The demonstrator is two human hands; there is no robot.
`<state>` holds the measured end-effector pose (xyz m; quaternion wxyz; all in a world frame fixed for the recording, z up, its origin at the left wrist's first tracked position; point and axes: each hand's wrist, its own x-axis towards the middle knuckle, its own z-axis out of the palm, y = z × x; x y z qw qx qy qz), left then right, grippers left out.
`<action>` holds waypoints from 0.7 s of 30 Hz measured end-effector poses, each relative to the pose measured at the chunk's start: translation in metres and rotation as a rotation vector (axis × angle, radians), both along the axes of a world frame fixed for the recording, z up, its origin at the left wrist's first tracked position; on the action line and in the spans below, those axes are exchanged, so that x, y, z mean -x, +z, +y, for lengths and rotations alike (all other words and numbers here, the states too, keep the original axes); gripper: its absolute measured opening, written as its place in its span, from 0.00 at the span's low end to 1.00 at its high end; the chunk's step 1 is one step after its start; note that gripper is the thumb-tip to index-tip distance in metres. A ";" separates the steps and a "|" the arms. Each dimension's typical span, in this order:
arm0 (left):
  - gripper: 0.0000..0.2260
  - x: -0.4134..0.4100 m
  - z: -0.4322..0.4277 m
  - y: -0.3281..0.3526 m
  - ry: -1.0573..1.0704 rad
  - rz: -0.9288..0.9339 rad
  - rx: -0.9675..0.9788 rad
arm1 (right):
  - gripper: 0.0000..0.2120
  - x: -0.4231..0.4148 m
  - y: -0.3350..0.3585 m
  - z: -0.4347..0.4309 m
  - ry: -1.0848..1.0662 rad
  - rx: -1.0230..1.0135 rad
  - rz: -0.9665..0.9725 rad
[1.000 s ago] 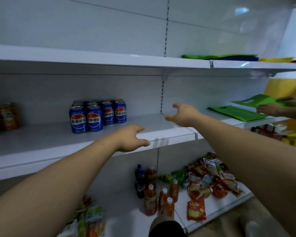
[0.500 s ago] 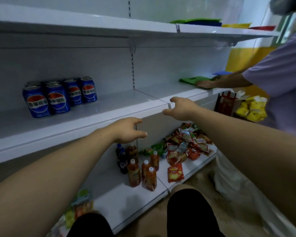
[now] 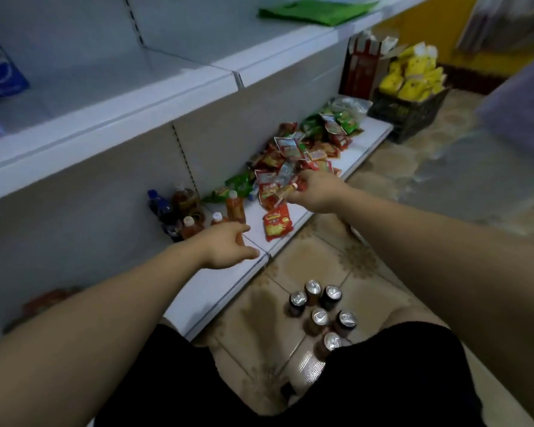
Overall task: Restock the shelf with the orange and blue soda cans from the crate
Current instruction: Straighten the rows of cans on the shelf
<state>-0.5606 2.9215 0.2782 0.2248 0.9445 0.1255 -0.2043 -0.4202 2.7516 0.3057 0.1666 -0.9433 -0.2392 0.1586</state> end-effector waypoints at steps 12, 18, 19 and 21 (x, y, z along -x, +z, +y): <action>0.36 -0.094 -0.030 -0.183 -0.091 0.386 0.109 | 0.34 -0.049 -0.196 -0.077 -0.236 0.171 0.427; 0.35 -0.118 -0.036 -0.263 -0.133 0.436 0.124 | 0.32 -0.052 -0.282 -0.090 -0.273 0.160 0.494; 0.36 -0.117 -0.036 -0.277 -0.129 0.447 0.139 | 0.30 -0.050 -0.295 -0.088 -0.255 0.171 0.503; 0.36 -0.111 -0.035 -0.303 -0.118 0.468 0.159 | 0.23 -0.041 -0.321 -0.081 -0.225 0.171 0.499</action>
